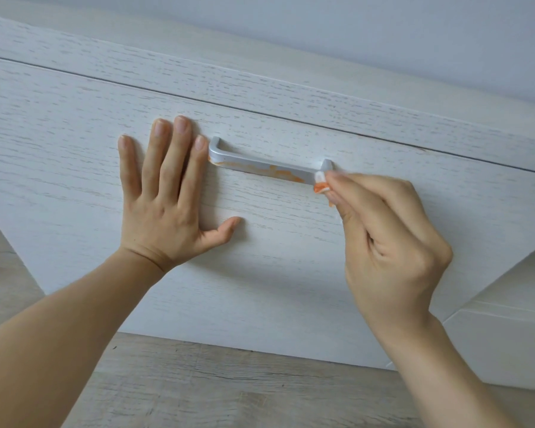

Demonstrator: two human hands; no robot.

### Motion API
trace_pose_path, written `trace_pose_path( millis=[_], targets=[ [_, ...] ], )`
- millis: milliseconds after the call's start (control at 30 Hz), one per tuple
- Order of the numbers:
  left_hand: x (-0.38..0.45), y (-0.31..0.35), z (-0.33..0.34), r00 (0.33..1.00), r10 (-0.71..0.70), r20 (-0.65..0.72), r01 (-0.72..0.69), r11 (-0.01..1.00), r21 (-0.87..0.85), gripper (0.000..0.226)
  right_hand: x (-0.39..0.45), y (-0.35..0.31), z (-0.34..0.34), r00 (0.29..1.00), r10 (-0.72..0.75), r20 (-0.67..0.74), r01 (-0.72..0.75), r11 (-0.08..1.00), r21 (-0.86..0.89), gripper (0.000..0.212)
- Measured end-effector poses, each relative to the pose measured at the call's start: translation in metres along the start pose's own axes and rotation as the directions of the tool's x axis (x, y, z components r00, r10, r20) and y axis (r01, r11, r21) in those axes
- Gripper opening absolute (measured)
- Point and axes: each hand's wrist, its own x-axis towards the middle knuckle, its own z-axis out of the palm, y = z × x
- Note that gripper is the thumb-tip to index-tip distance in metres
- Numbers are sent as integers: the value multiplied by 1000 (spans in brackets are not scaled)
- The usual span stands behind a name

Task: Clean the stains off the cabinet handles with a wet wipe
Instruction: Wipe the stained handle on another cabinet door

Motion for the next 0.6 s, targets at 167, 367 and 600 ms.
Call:
trace_pose_path(
  millis=[167, 367, 600],
  targets=[
    [0, 0, 1, 1000, 10, -20, -10, 1000, 6, 95, -2, 9, -4, 993, 120, 11, -120, 993, 6, 12],
    [0, 1, 0, 1000, -7, -8, 7, 1000, 5, 95, 1, 4, 2, 979, 202, 35, -204, 978, 34, 16],
    [1, 2, 0, 1000, -8, -5, 8, 1000, 2, 95, 1, 2, -2, 999, 51, 11, -51, 999, 11, 10]
  ],
)
